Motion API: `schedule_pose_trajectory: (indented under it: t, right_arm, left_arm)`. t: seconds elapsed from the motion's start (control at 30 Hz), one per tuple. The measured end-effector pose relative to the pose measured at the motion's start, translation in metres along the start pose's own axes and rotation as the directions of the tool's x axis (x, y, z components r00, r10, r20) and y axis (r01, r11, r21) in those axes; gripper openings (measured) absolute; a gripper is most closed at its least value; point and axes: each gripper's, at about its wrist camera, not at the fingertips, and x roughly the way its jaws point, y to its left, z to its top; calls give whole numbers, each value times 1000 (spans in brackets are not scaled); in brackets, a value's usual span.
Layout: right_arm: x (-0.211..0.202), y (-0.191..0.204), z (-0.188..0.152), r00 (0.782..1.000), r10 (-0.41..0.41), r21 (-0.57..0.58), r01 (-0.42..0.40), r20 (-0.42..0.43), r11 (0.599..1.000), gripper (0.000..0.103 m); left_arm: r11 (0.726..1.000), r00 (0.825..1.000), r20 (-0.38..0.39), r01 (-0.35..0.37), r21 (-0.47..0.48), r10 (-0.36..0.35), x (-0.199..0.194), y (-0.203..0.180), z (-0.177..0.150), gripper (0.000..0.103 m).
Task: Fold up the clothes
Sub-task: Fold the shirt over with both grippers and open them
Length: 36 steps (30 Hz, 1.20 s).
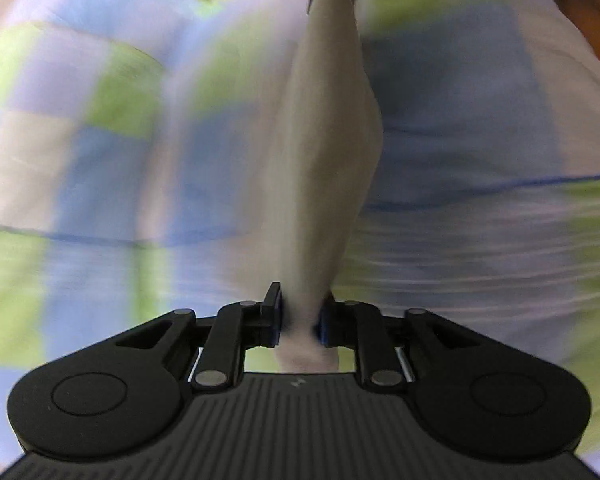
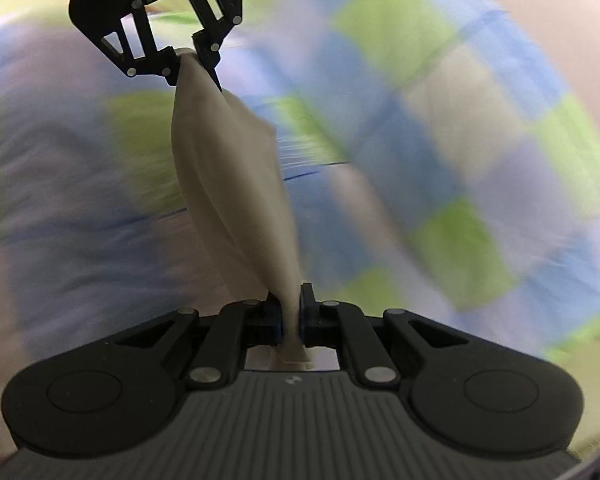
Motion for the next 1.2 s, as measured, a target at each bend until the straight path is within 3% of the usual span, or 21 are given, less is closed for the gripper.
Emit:
schedule_pose_trajectory:
  t: [0.03,0.1,0.17,0.23,0.27,0.37,0.5,0.57,0.6,0.63,0.7,0.73,0.8,0.83,0.87,0.97,1.03,1.07,1.1,1.13,1.2]
  right_arm:
    - [6,16,-12,999,35,-37,-35,-7,999,5]
    - [8,38,-26,998,61,-92,-62,-12,994,6]
    - [3,52,-33,999,37,-137,-37,0,990,10]
    - [-2,66,-38,1000,-11,-172,8,-17,985,26]
    - [-3,70,-38,1000,-21,-171,16,-23,985,26]
    - [-17,57,-44,998,-30,-79,25,-59,997,26]
    - [-42,29,-44,999,-37,207,38,-12,978,25]
    - [-43,19,-41,999,-40,328,28,31,944,25]
    - [-41,12,-42,996,-11,437,-27,85,899,24]
    - [-35,9,-42,997,5,480,-42,78,876,24]
    - [-9,7,-41,998,37,501,-3,-59,865,24]
    - [5,10,-45,985,47,505,44,-167,862,24]
    - [9,7,-56,966,42,552,110,-255,827,24]
    - [3,-2,-61,966,46,619,125,-253,776,24]
    - [0,-6,-61,966,42,636,135,-254,760,24]
    - [-8,-31,-58,984,16,741,122,-176,660,24]
    - [0,-51,-57,997,40,861,38,-68,506,25]
    - [3,-56,-58,998,44,881,21,-47,473,25]
    - [12,-66,-58,999,37,911,-8,-7,412,25]
    - [20,-74,-59,999,27,927,-29,20,375,25]
    - [32,-83,-61,999,27,934,-44,36,355,25]
  left_arm:
    - [1000,1000,-15,-22,7,22,-1,-17,0,20]
    - [997,996,-47,-80,-3,80,-7,-42,-2,20]
    - [996,994,-75,-85,-38,82,-20,-42,-6,26]
    - [993,991,-103,-89,-73,81,-33,-43,-9,35]
    - [994,990,-110,-94,-63,86,-36,-42,-11,38]
    - [993,985,-143,-108,-55,99,-54,-32,-33,45]
    - [980,984,-149,-119,-158,95,-65,-5,-43,46]
    - [940,993,-109,-86,-329,53,-65,16,-44,47]
    - [904,998,-65,-47,-425,22,-62,28,-42,47]
    - [863,1000,-12,1,-505,-8,-54,37,-37,48]
    - [805,995,34,94,-586,-92,-36,44,-33,57]
    - [766,986,18,140,-628,-166,-19,47,-32,57]
    - [726,981,16,154,-670,-194,-14,55,-38,57]
    - [673,977,48,179,-718,-209,-20,70,-47,57]
    - [633,973,68,197,-749,-222,-23,81,-53,57]
    - [566,965,118,234,-790,-234,-26,110,-64,57]
    - [515,960,154,256,-818,-233,-18,131,-68,57]
    - [490,958,168,264,-831,-231,-13,139,-71,57]
    - [456,953,185,278,-846,-238,-2,147,-72,57]
    - [402,949,202,287,-870,-241,12,152,-78,55]
    - [378,945,220,301,-876,-243,20,154,-82,55]
